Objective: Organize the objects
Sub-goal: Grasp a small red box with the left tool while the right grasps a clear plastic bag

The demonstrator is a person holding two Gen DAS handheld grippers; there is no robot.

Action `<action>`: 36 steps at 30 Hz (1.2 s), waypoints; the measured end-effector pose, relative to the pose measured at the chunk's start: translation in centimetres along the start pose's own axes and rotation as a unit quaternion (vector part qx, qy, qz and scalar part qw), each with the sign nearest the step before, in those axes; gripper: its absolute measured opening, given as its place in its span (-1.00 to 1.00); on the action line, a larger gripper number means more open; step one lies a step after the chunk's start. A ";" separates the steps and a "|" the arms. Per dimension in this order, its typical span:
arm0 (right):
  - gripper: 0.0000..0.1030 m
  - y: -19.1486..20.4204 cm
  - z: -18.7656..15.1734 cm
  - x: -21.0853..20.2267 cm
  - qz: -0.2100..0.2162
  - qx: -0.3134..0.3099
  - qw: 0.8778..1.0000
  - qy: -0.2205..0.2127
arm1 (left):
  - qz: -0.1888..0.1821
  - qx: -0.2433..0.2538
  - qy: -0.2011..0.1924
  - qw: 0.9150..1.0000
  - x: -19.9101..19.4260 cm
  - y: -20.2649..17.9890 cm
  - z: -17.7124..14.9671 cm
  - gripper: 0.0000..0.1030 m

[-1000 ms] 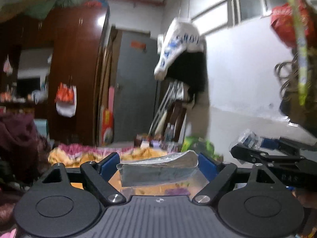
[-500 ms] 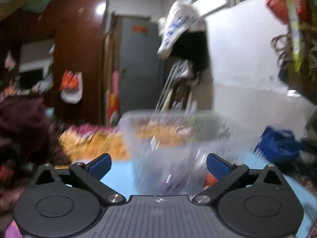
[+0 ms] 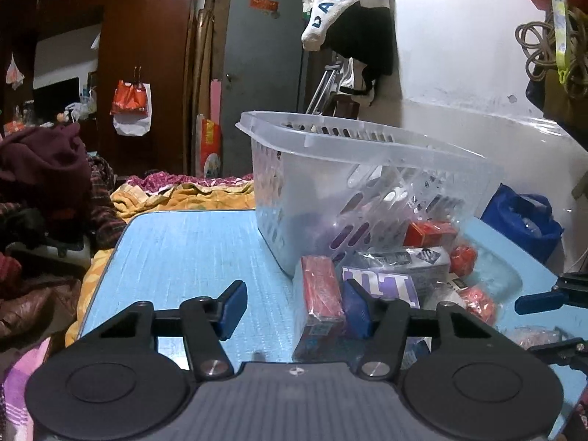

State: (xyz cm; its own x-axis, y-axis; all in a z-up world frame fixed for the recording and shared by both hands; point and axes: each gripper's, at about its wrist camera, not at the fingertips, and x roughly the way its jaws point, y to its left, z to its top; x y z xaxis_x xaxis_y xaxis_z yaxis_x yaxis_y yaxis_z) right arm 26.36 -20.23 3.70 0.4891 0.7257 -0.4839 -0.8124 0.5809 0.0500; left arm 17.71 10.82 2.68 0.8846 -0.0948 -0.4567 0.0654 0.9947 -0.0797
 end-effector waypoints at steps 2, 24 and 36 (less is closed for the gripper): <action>0.29 0.0 -0.3 0.0 0.011 0.001 1.000 0.002 | -0.005 0.009 -0.002 1.000 -0.1 -0.4 -0.2 0.19; -0.29 -4.9 -1.0 -1.2 -0.002 0.089 0.994 -0.056 | 0.006 -0.018 0.035 0.999 2.2 -0.6 0.1 -0.27; -0.30 -4.3 -1.6 -2.6 -0.037 0.076 0.990 -0.110 | -0.049 -0.054 -0.057 0.996 -0.6 0.4 -0.6 -0.41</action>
State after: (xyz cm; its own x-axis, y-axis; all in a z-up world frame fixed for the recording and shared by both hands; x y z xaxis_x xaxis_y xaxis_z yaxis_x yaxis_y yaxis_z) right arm 28.07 -25.17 3.32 0.6168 0.7316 -0.2904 -0.7221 0.6728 0.1610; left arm 16.94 11.23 2.34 0.9233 -0.1794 -0.3395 0.1090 0.9702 -0.2163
